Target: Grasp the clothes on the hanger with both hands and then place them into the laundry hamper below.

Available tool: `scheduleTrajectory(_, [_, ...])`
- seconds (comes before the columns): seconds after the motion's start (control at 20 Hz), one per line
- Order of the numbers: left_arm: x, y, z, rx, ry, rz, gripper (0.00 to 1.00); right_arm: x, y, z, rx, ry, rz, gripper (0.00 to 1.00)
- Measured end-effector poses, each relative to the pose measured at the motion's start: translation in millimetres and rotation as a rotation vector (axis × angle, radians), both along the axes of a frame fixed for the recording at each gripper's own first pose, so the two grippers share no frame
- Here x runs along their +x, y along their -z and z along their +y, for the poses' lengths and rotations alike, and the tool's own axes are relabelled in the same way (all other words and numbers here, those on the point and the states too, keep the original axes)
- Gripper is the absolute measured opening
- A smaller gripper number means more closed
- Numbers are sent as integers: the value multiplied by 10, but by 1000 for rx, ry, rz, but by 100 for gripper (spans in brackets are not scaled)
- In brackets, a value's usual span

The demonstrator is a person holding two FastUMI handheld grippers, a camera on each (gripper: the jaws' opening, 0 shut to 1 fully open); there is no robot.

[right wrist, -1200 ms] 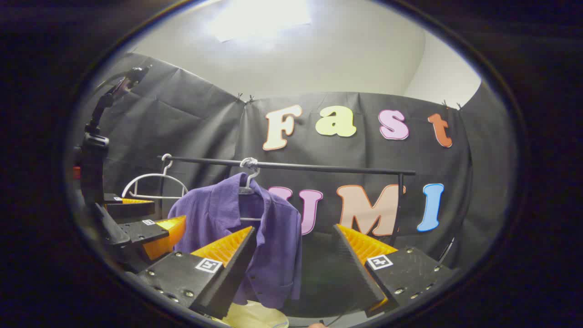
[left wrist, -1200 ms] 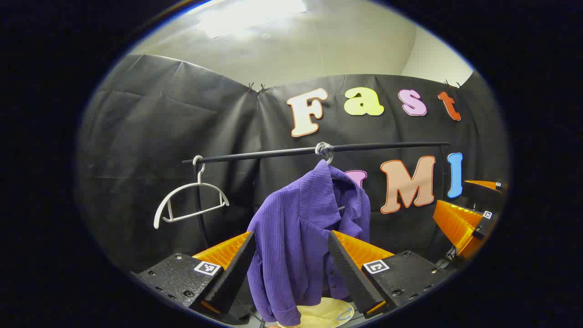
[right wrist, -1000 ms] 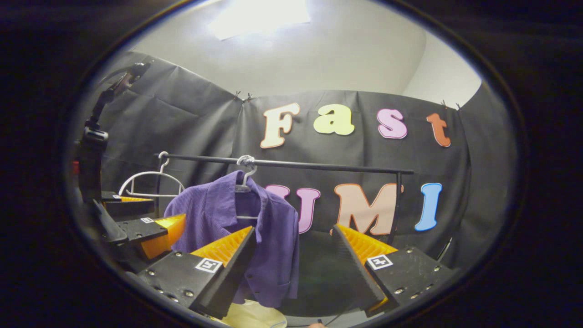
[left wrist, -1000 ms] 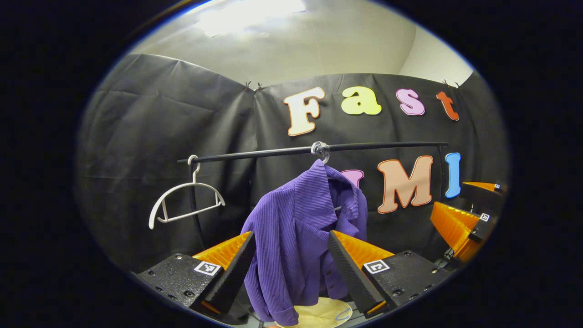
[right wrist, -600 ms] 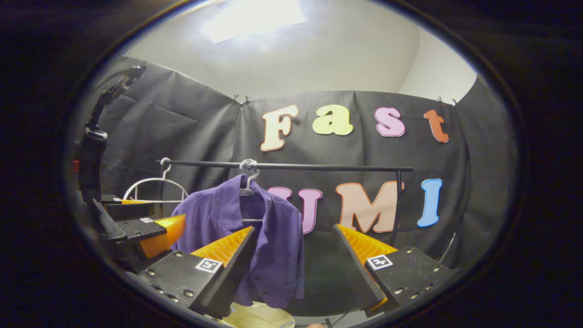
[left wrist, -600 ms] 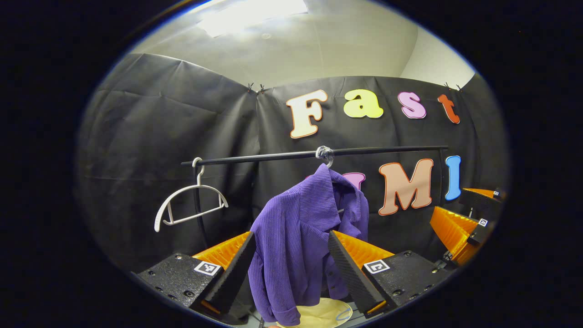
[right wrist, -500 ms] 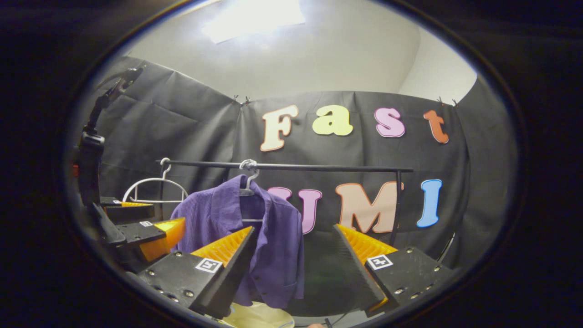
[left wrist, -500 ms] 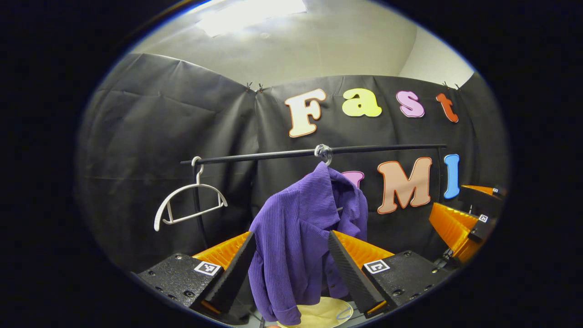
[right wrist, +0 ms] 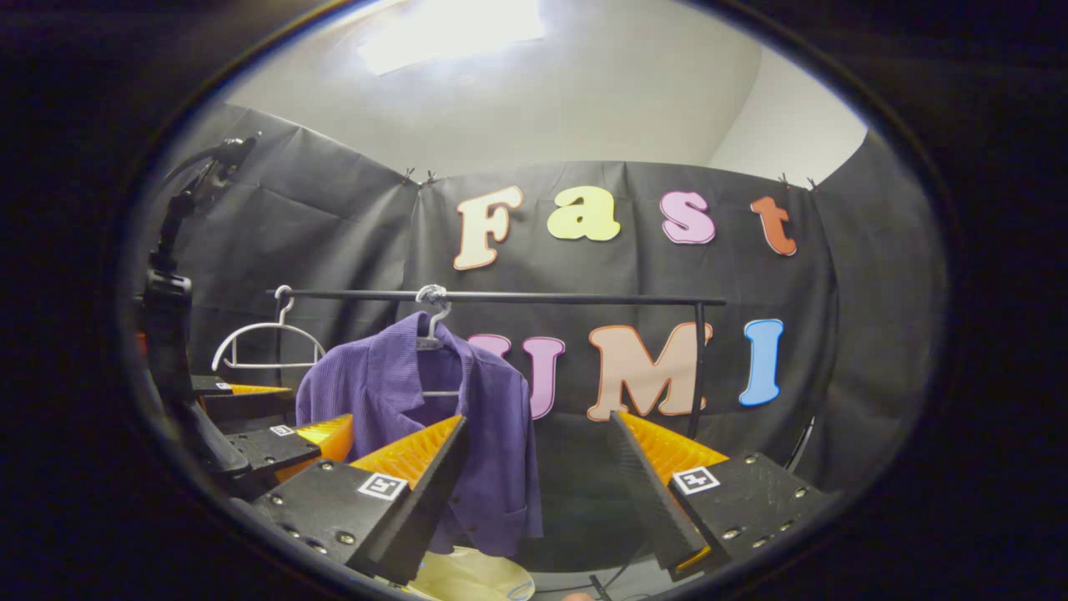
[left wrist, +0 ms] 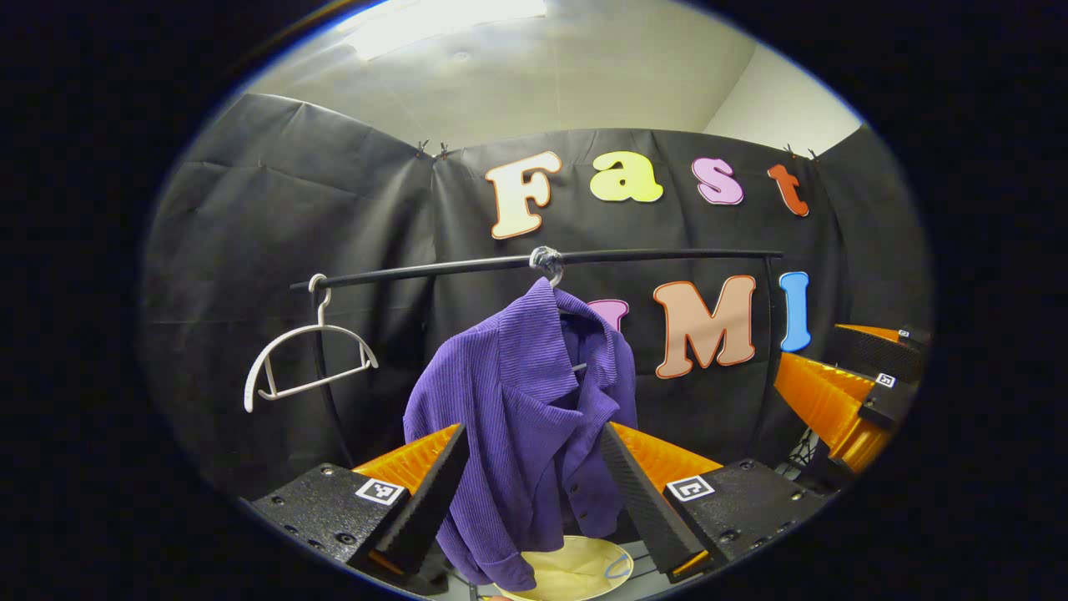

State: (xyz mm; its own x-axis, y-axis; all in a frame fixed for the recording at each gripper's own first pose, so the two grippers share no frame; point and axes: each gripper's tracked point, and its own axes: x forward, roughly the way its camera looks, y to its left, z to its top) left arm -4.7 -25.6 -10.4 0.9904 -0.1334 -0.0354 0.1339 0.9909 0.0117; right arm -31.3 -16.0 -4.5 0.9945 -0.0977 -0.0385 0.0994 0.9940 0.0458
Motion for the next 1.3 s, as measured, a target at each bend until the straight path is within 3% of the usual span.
scheduleTrajectory(0.15, [89,69,46,15,-31,10,99,-19,13,-35,-3,18,7,96])
scheduleTrajectory(0.2, [114,107,41,11,-39,19,99,-17,17,-40,-6,22,7,100])
scheduleTrajectory(0.3, [167,169,80,6,-60,23,99,-8,22,-49,-9,24,6,96])
scheduleTrajectory(0.65, [445,451,238,38,-165,32,99,38,8,-49,-22,15,-7,100])
scheduleTrajectory(0.7, [490,489,261,45,-179,34,97,89,-2,-54,-20,12,-9,96])
scheduleTrajectory(0.75, [547,528,285,56,-193,30,99,155,-7,-56,-19,12,-12,100])
scheduleTrajectory(0.8, [614,561,315,68,-211,28,97,231,-6,-51,-19,12,-14,96])
scheduleTrajectory(0.9, [687,675,373,83,-249,30,97,290,-4,-53,-26,8,-18,100])
scheduleTrajectory(0.95, [739,713,415,84,-269,30,99,318,4,-57,-30,6,-18,96])
scheduleTrajectory(1.15, [950,762,552,103,-335,13,97,439,36,-64,-39,0,-19,95])
scheduleTrajectory(1.2, [1027,752,594,102,-349,4,99,460,45,-67,-39,-2,-19,100])
scheduleTrajectory(1.3, [1121,738,657,101,-378,-11,99,503,59,-76,-35,-3,-18,96])
